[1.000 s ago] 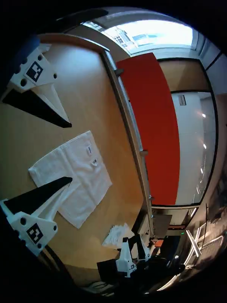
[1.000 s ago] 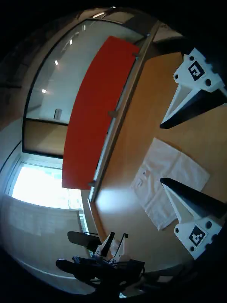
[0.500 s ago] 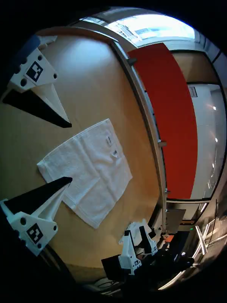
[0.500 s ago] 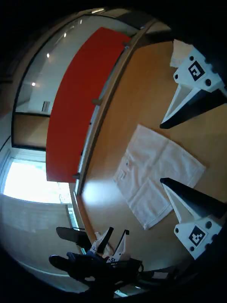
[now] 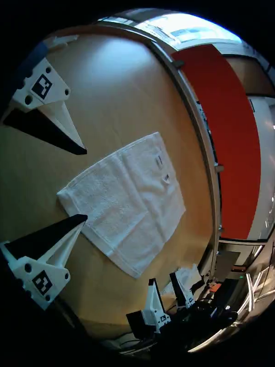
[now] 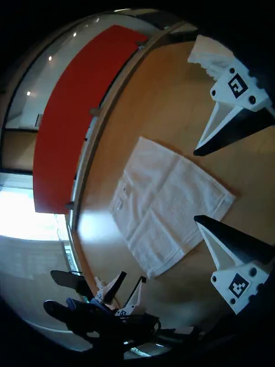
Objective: Fold towel
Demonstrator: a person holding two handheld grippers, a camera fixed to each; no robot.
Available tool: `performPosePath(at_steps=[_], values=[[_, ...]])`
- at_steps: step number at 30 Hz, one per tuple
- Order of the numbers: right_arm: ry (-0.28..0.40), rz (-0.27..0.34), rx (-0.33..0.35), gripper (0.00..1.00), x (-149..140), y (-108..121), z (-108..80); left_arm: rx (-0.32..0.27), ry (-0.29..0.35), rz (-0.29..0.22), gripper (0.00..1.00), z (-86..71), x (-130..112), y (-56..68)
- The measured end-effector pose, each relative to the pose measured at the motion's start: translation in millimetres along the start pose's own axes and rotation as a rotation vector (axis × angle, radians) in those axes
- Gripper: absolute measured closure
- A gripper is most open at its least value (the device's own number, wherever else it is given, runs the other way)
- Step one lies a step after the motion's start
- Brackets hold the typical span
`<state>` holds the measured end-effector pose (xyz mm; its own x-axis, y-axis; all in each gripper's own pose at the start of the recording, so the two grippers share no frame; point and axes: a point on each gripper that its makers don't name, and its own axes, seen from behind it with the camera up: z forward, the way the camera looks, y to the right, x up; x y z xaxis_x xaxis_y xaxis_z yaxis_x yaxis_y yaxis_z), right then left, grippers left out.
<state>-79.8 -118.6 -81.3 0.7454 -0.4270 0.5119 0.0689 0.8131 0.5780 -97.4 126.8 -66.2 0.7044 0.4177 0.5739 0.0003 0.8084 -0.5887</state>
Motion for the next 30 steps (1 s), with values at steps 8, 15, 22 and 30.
performPosePath(at_steps=[8,15,22,30], values=[[-0.052,0.005,0.032,0.0,-25,-6,9.3,-0.03,-0.059,0.007,0.04,9.5,-18,9.8],[-0.094,0.0,0.054,0.0,-44,-9,13.9,-0.042,-0.102,0.014,0.04,16.5,-31,14.6],[-0.119,-0.009,0.091,0.03,-55,-16,16.6,-0.047,-0.127,0.026,0.04,19.3,-38,17.4],[-0.131,-0.014,0.125,0.11,-57,-20,17.1,-0.044,-0.123,0.031,0.05,20.5,-39,18.2]])
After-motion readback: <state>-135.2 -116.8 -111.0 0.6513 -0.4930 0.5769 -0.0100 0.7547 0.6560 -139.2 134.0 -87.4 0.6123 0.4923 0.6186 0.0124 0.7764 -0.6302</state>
